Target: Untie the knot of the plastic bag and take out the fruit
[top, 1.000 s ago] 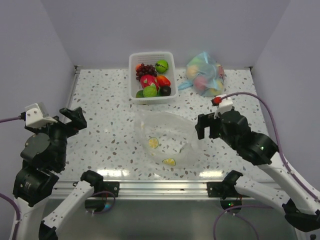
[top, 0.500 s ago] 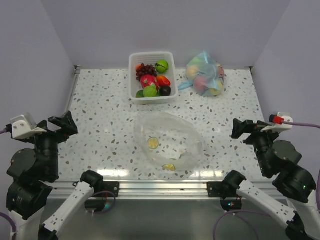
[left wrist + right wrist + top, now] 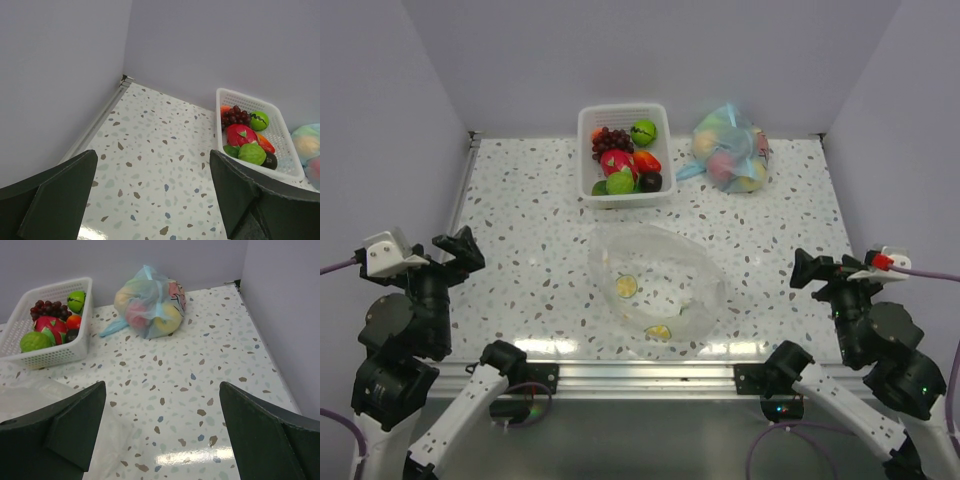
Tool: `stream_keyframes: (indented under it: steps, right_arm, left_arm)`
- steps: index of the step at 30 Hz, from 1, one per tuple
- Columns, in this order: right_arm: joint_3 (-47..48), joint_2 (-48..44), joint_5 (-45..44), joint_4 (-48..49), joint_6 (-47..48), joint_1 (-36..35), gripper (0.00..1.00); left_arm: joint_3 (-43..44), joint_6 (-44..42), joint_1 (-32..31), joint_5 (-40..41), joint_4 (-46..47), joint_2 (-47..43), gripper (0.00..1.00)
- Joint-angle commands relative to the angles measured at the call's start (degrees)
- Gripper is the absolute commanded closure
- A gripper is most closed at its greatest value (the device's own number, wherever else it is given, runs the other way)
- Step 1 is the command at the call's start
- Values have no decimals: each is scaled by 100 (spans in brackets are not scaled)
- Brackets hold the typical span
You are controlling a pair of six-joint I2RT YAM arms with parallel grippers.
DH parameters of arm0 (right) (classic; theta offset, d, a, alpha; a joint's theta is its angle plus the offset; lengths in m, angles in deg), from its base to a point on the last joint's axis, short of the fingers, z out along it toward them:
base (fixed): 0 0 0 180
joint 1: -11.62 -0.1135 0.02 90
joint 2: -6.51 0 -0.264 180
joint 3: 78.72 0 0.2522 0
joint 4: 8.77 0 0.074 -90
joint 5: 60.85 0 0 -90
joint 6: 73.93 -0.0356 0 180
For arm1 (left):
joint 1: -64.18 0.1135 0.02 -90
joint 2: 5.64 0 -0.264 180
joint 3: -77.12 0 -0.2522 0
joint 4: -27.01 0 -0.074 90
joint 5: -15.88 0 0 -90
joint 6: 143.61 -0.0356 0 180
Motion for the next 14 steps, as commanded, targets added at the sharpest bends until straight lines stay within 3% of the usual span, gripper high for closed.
stream_keyframes:
  steps: [1, 14]
  right_arm:
    - [-70, -47, -198, 190, -95, 11, 2]
    - [-193, -3, -180, 242, -86, 2, 1]
  left_arm:
    - [-148, 62, 12, 143, 384, -109, 0]
    - [-456, 106, 12, 249, 710, -285, 0]
